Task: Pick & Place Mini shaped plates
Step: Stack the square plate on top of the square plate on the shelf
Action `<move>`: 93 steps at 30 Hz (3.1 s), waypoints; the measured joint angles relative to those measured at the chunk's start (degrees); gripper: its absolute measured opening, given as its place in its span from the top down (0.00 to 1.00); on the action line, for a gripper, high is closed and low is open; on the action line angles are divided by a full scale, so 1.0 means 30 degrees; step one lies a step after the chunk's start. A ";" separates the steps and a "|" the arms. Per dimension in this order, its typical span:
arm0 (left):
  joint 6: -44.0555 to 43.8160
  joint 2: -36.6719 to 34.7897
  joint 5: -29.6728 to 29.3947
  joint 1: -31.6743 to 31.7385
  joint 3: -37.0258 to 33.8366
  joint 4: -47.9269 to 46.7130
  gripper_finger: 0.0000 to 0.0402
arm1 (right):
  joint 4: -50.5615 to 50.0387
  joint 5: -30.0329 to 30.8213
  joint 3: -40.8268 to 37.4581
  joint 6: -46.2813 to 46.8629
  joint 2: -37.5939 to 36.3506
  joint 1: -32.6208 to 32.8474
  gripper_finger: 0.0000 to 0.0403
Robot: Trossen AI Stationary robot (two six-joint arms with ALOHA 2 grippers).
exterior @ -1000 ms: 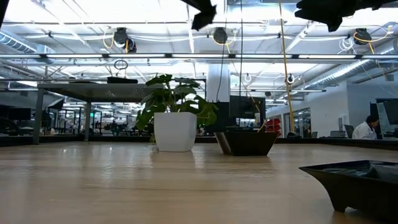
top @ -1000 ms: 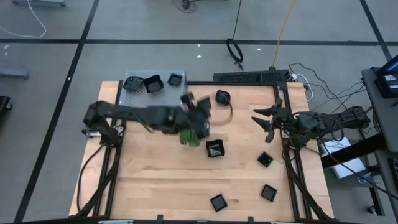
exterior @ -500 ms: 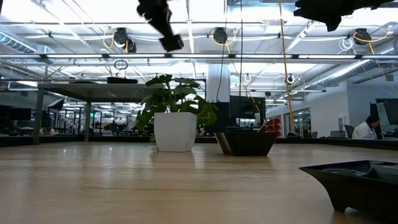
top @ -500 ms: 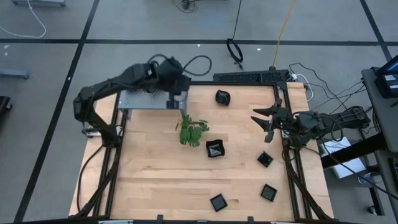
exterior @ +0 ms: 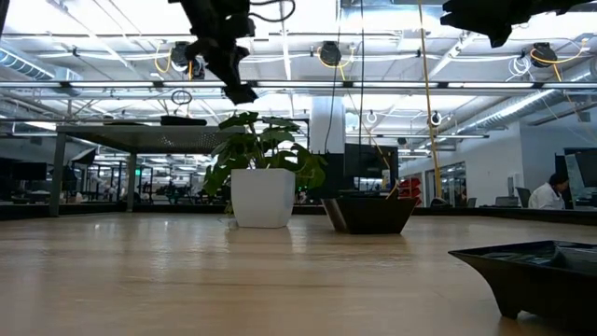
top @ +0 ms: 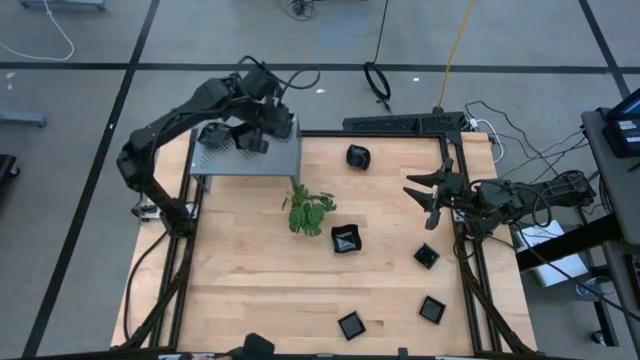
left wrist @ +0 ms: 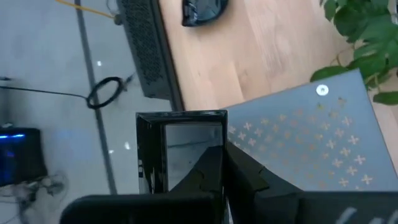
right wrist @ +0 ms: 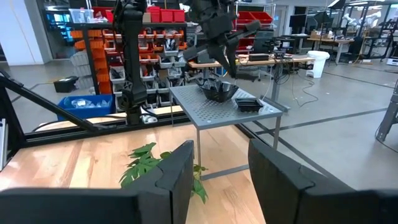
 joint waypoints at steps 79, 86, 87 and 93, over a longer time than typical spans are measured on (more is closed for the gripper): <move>0.1913 -0.0011 -0.1516 0.0417 -0.4125 0.3651 0.89 | 0.0000 -0.0010 -0.0007 0.0002 0.0007 0.0005 0.65; 0.0801 -0.0011 -0.1516 0.0520 -0.4125 0.4218 0.81 | 0.0000 -0.0008 -0.0007 0.0001 0.0002 0.0002 0.65; 0.0640 -0.0011 -0.1516 0.0520 -0.4125 0.4252 0.79 | 0.0000 -0.0010 -0.0007 0.0000 0.0000 0.0000 0.65; -0.0301 -0.0011 -0.1509 0.0512 -0.4125 0.4343 0.71 | 0.0000 -0.0015 -0.0011 0.0000 0.0007 0.0007 0.65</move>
